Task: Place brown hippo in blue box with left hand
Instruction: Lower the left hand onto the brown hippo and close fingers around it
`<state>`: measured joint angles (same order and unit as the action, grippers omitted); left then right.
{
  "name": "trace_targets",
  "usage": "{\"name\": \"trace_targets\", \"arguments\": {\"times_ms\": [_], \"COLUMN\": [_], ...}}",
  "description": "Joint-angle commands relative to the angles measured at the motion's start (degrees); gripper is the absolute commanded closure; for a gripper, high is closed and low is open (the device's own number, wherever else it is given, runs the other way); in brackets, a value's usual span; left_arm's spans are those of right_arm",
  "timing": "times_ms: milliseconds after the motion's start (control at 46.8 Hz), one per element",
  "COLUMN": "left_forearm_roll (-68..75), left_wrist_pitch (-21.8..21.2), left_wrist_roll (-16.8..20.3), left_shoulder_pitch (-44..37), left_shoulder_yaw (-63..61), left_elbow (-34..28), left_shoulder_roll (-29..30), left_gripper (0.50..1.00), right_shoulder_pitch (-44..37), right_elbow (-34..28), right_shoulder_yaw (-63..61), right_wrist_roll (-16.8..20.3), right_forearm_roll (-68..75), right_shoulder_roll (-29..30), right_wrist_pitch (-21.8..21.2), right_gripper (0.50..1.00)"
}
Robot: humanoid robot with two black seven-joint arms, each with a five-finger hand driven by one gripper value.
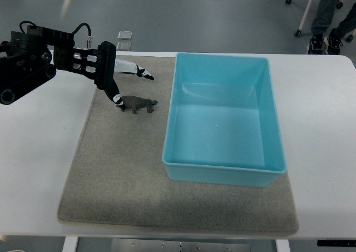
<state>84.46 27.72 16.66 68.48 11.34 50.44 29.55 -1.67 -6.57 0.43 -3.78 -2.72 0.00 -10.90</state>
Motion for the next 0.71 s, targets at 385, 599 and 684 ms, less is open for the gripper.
{"name": "trace_targets", "arguments": {"times_ms": [385, 599, 684], "left_forearm_roll": [0.4, 0.4, 0.5], "left_wrist_pitch": [-0.6, -1.6, -1.9], "left_wrist_roll": [0.0, -0.1, -0.1], "left_shoulder_pitch": [0.4, 0.3, 0.3], "left_shoulder_yaw": [-3.3, -3.3, -4.0], "left_elbow": [-0.2, -0.2, -0.3], "left_shoulder_roll": [-1.3, -2.3, -2.4], "left_gripper": [0.504, 0.512, 0.523], "right_shoulder_pitch": [0.0, 0.0, 0.0], "right_elbow": [0.1, 0.0, 0.1], "right_shoulder_yaw": [0.0, 0.0, 0.0], "right_wrist_roll": [0.0, 0.0, 0.0], "right_forearm_roll": [0.0, 0.0, 0.0], "right_shoulder_roll": [0.0, 0.0, 0.0], "right_wrist_pitch": [0.0, 0.0, 0.0], "right_gripper": [0.564, 0.564, 0.564]}}
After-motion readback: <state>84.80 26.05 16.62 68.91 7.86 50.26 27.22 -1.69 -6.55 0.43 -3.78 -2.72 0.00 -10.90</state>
